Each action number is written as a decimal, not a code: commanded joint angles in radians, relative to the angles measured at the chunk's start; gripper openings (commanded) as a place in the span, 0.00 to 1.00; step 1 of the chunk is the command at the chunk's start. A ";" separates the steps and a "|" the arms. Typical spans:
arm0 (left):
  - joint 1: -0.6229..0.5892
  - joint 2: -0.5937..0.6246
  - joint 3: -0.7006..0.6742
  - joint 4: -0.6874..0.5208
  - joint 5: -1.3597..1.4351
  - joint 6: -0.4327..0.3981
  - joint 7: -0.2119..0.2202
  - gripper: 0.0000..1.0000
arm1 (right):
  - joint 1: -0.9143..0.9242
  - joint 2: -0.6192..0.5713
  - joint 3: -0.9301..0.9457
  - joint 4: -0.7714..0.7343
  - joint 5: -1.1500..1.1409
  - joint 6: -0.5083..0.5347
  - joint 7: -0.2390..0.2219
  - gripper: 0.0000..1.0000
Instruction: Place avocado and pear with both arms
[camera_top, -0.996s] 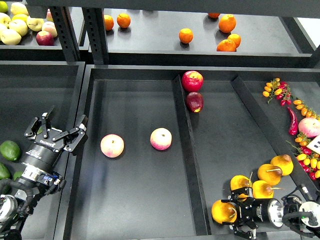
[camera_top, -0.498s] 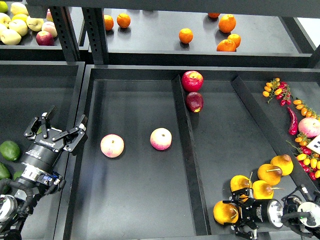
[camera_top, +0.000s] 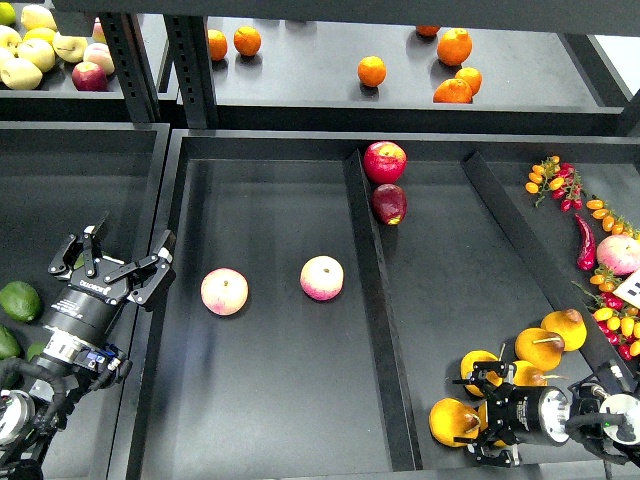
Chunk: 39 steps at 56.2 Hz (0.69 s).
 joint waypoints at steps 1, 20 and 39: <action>-0.002 0.000 0.005 0.000 0.001 0.000 0.000 0.99 | 0.001 0.006 0.036 0.010 0.018 -0.002 0.000 0.94; -0.002 0.000 0.014 0.000 0.008 0.000 0.000 0.99 | 0.004 0.058 0.151 0.067 0.076 -0.011 0.000 0.95; 0.003 0.000 0.020 -0.008 0.049 0.000 0.000 0.99 | 0.009 0.340 0.482 0.076 0.041 -0.183 0.000 0.95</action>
